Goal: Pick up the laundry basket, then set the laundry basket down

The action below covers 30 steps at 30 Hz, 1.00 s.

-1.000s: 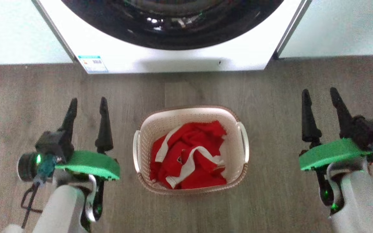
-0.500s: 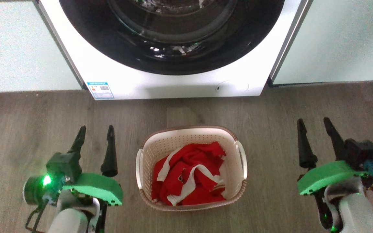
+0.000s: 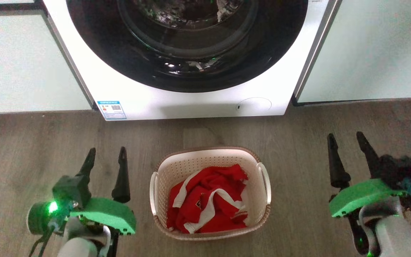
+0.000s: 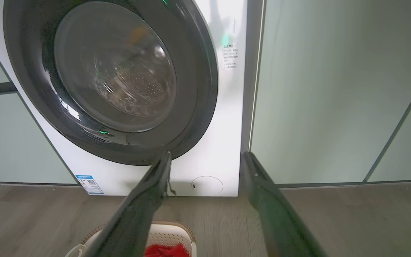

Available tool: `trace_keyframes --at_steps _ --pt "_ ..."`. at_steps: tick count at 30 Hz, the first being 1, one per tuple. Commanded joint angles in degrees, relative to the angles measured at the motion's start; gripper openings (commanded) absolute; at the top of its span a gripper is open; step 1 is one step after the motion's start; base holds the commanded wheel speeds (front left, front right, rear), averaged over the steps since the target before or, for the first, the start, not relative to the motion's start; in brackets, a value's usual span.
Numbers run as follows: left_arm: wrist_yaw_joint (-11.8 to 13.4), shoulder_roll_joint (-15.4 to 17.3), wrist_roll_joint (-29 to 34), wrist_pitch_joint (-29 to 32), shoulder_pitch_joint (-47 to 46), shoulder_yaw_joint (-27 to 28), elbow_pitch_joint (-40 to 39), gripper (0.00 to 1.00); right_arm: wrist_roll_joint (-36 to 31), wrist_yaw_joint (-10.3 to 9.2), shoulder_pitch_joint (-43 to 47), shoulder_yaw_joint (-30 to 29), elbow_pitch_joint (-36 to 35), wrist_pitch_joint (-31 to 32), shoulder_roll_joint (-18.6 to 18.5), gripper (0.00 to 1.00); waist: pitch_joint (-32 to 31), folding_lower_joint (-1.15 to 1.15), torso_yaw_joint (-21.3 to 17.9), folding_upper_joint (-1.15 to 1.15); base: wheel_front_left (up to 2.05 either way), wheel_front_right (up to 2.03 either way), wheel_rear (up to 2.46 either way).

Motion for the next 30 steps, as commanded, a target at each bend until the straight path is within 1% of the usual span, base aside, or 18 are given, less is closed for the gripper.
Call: trace_keyframes --at_steps 1,30 --pt "0.3 1.2 -0.1 0.2 -2.1 1.7 -2.1 1.0 0.4 -0.1 -0.4 1.4 -2.4 0.2 -0.7 1.0 0.0 0.01 -0.1 0.0 0.0 0.0 0.0" --pt "1.2 1.5 -0.8 -0.6 -2.5 1.2 -0.7 1.0 0.4 -0.1 0.7 1.0 -3.8 1.1 -0.3 1.0 0.0 0.01 -0.4 0.0 0.0 0.0 0.0"
